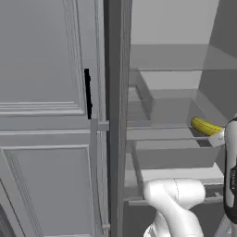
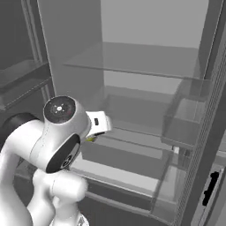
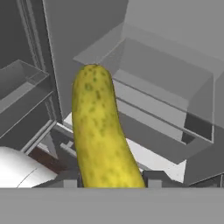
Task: Place one cucumber and one chicken drumstick in each tupperware on the nearby counter, to pack two identical lunches.
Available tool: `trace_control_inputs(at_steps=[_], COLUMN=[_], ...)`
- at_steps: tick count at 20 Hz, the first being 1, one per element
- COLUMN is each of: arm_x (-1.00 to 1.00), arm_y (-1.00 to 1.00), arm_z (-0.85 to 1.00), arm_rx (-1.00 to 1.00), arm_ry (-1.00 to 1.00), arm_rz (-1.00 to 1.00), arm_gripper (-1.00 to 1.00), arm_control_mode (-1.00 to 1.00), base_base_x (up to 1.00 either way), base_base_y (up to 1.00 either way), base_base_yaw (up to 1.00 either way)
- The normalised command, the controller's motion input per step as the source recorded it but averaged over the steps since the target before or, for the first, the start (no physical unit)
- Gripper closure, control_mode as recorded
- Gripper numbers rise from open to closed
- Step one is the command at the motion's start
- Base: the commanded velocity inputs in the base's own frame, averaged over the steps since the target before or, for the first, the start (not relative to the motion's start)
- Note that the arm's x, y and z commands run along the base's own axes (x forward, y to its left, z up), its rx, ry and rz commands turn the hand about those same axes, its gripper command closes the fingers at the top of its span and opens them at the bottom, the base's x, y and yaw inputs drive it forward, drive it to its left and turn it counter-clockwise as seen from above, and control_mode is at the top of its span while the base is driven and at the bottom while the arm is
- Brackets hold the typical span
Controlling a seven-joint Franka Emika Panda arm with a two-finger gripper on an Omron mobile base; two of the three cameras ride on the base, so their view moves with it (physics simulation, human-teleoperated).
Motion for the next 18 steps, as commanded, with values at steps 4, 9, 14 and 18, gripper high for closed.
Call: trace_control_inputs(at_steps=[4,9,14,18], arm_x=[0.00,0.00,0.00,0.00], arm_y=[0.00,0.00,0.00,0.00], arm_z=[0.00,0.00,0.00,0.00], arm_rx=[0.00,0.00,0.00,0.00], arm_ry=[0.00,0.00,0.00,0.00], arm_rz=[0.00,0.00,0.00,0.00], arm_gripper=[1.00,1.00,1.00,1.00], arm_control_mode=[1.00,1.00,1.00,1.00], base_base_x=[-0.75,-0.53,-0.36,-0.34], base_base_y=[0.01,0.00,0.00,0.02], base_base_yaw=[0.70,0.80,0.87,0.91])
